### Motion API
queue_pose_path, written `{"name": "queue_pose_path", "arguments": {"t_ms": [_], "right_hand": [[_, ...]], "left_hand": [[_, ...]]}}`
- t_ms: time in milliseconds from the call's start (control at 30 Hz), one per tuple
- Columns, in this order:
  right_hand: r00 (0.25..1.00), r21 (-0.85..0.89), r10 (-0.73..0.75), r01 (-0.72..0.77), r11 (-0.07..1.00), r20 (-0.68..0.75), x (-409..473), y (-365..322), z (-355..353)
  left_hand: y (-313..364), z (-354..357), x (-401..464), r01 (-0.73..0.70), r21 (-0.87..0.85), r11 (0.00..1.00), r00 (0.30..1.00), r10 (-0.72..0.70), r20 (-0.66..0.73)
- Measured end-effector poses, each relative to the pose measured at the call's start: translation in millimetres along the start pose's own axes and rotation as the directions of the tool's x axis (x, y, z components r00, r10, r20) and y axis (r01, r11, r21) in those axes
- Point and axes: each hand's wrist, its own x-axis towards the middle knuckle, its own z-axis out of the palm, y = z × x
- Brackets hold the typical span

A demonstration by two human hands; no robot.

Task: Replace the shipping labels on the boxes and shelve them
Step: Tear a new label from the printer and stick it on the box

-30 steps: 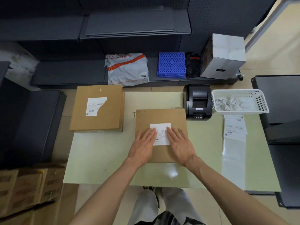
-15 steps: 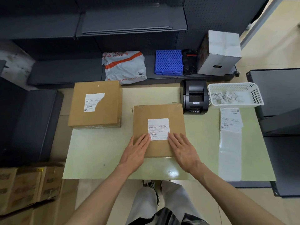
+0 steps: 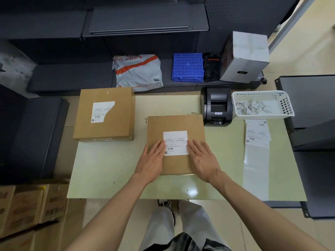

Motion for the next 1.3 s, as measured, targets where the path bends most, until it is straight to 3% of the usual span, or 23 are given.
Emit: {"name": "queue_pose_path", "arguments": {"t_ms": [100, 267, 333, 500, 633, 867, 1067, 1233, 1300], "right_hand": [[0.998, -0.027, 0.007, -0.005, 1.000, 0.061, 1, 2, 2], [1.000, -0.004, 0.010, -0.010, 1.000, -0.007, 23, 6, -15], [0.998, 0.039, 0.026, -0.024, 0.999, -0.050, 34, 9, -21], [0.995, -0.026, 0.023, -0.021, 0.999, 0.099, 45, 15, -18], [0.993, -0.030, 0.021, -0.018, 0.999, 0.113, 48, 16, -13], [0.993, 0.072, -0.047, 0.056, 0.996, -0.112, 9, 5, -1], [0.998, 0.130, -0.015, 0.022, 0.991, -0.057, -15, -5, 26], [1.000, 0.113, 0.003, 0.001, 0.994, -0.029, -13, -6, 33], [0.999, 0.137, 0.015, -0.010, 0.991, -0.036, -13, -3, 31]], "left_hand": [[0, 5, 2, 0.003, 0.024, 1.000, 1.000, -0.004, 0.015], [-1, -9, 22, -0.014, -0.001, 1.000, 0.990, 0.014, -0.139], [-3, -17, 33, -0.003, -0.012, 1.000, 0.994, 0.001, -0.112], [-6, -15, 43, 0.022, 0.026, 0.999, 1.000, -0.023, 0.011], [-10, -13, 47, 0.025, 0.006, 1.000, 0.998, -0.025, 0.056], [-5, 3, 9, -0.050, -0.063, 0.997, 0.996, 0.045, -0.078], [-2, 40, -16, -0.036, -0.030, 0.999, 0.997, 0.033, -0.074], [0, 35, -16, -0.060, 0.078, 0.995, 0.998, 0.058, 0.027], [-3, 31, -18, -0.088, 0.043, 0.995, 0.996, 0.087, 0.019]]}}
